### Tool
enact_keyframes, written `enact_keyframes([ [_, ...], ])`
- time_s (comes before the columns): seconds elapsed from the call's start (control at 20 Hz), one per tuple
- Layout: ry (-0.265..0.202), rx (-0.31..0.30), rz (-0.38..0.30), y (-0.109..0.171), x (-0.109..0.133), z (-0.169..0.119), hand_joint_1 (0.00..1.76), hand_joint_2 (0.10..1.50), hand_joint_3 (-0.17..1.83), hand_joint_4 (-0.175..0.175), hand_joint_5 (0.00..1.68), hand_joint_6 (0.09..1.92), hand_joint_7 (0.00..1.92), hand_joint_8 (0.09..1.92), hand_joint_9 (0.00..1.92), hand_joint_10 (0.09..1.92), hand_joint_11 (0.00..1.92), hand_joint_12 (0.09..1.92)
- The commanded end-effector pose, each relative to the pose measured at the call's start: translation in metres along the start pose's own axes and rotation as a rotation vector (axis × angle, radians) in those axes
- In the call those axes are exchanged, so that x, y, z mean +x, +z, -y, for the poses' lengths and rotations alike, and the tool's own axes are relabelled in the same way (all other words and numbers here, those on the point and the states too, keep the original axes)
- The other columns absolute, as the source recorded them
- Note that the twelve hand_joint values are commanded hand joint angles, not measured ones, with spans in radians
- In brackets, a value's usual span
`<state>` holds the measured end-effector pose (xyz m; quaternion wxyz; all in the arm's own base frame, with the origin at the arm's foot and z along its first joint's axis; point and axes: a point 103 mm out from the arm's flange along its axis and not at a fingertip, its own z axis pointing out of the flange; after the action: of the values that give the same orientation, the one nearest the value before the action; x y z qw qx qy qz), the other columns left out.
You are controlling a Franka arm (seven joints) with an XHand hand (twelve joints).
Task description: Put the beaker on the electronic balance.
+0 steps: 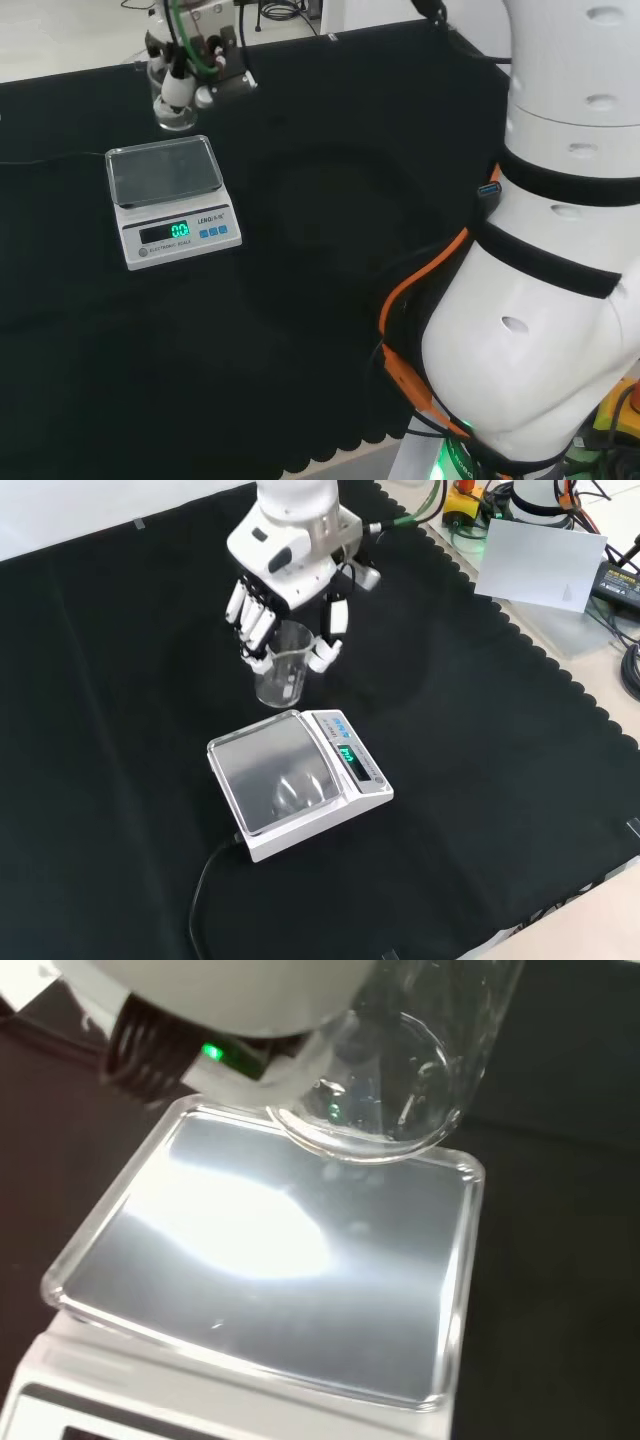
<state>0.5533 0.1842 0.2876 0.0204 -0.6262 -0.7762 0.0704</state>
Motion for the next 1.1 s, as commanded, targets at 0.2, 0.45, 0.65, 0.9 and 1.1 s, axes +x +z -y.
enact_keyframes([
  [0.2, -0.033, 0.048, -0.003, 0.03, 0.028, -0.01, 1.13, 0.52, 0.72, -0.061, 0.67, 0.99, 0.86, 0.74, 1.12, 0.58, 0.79, 1.22],
  [0.45, -0.037, 0.084, 0.003, 0.053, 0.032, -0.021, 1.13, 0.52, 0.72, -0.061, 0.68, 0.99, 0.86, 0.74, 1.12, 0.58, 0.79, 1.22],
  [0.65, -0.033, 0.097, 0.0, 0.065, 0.036, -0.032, 1.14, 0.53, 0.72, -0.062, 0.68, 0.99, 0.86, 0.74, 1.12, 0.58, 0.8, 1.22],
  [0.9, -0.038, 0.108, 0.002, 0.074, 0.037, -0.046, 1.14, 0.53, 0.73, -0.063, 0.68, 1.0, 0.86, 0.74, 1.12, 0.58, 0.8, 1.22],
  [1.1, -0.03, 0.11, -0.001, 0.077, 0.032, -0.054, 1.14, 0.53, 0.73, -0.064, 0.68, 1.0, 0.86, 0.74, 1.12, 0.57, 0.8, 1.22],
])
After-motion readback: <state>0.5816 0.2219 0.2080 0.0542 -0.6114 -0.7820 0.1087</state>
